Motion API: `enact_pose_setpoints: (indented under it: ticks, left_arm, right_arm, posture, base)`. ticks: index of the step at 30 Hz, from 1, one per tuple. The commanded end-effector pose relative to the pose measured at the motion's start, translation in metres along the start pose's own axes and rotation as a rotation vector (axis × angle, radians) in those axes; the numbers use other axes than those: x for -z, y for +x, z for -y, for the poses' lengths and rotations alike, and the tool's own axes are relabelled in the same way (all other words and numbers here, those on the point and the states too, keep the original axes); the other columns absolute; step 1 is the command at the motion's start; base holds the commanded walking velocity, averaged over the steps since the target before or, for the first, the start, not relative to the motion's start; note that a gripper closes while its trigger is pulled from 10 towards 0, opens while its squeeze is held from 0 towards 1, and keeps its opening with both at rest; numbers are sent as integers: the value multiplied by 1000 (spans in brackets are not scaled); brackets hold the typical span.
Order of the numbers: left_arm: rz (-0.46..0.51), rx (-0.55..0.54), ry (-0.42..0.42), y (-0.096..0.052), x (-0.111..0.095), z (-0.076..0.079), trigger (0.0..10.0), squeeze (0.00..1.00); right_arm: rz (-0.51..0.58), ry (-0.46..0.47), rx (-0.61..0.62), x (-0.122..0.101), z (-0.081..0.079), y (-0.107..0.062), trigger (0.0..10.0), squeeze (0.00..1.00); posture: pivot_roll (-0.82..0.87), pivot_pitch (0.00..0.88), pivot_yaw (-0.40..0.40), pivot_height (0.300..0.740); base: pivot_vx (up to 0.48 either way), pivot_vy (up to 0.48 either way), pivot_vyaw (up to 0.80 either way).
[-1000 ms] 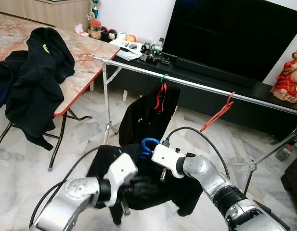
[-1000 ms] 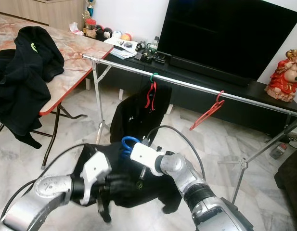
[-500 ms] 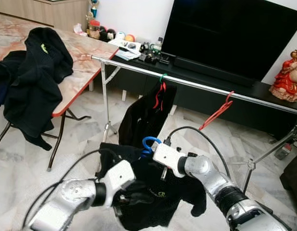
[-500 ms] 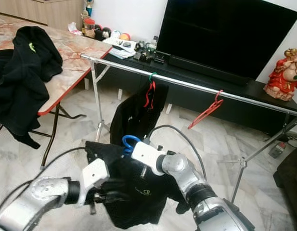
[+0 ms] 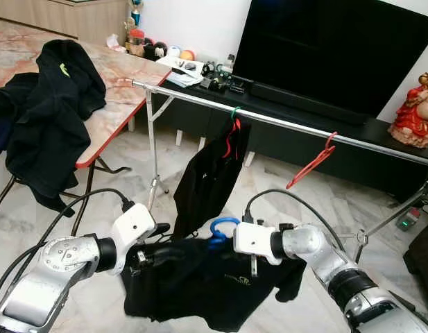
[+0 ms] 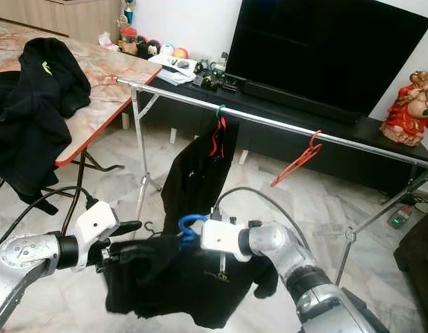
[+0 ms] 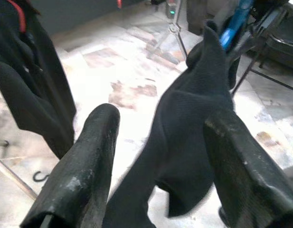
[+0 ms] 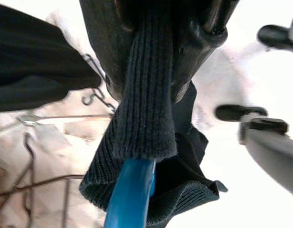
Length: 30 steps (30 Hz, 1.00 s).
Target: Hang hanger
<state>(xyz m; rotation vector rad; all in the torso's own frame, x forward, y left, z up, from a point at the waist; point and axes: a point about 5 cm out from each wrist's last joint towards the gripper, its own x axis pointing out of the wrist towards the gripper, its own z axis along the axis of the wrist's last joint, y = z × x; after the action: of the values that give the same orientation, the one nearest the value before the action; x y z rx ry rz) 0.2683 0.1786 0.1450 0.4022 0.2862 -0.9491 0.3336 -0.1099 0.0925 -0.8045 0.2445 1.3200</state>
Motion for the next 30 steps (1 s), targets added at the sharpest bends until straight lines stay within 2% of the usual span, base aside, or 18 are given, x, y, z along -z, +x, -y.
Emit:
enact_pose_setpoints:
  ticks: [1, 6, 8, 9, 10, 19, 20, 21, 30]
  left_arm:
    - [22, 46, 25, 8, -6, 6, 10000, 1000]
    - [7, 47, 55, 14, -4, 5, 10000, 1000]
    - [-6, 72, 34, 16, -1, 7, 10000, 1000]
    - [-10, 102, 16, 16, 0, 10, 10000, 878]
    - [-31, 175, 1, 18, 4, 19, 10000, 0]
    - [-40, 184, 7, 20, 5, 21, 10000, 0]
    - [-32, 169, 3, 30, 6, 21, 10000, 0]
    - [-30, 166, 1, 33, 6, 22, 10000, 0]
    - [-7, 194, -19, 47, 5, 30, 10000, 0]
  right_arm:
    - [31, -31, 6, -4, 5, -9, 0, 0]
    - [65, -54, -35, -7, 4, -11, 0, 0]
    - [72, -58, -41, -9, 3, -11, 0, 0]
    - [78, -61, -48, -9, 3, -10, 0, 0]
    - [88, -67, -54, -11, 2, -10, 0, 0]
    - [94, -71, -61, -12, 1, -9, 0, 0]
    - [119, -94, -76, -18, 2, -9, 0, 0]
    - [129, -101, -82, -20, 2, -9, 0, 0]
    - [186, -110, -111, -28, -2, -7, 0, 0]
  posture:
    - [237, 0, -217, 740]
    - [224, 0, -210, 740]
    - [222, 0, -209, 740]
    - [220, 0, -207, 740]
    - [219, 0, -207, 740]
    - [219, 0, -206, 740]
    - [213, 0, -205, 740]
    - [213, 0, -206, 740]
    - [211, 0, -204, 740]
  base:
    - [0, 0, 0]
    - [0, 0, 0]
    - [0, 0, 0]
    - [0, 0, 0]
    - [0, 0, 0]
    - [0, 0, 0]
    - [0, 0, 0]
    - [0, 0, 0]
    - [0, 0, 0]
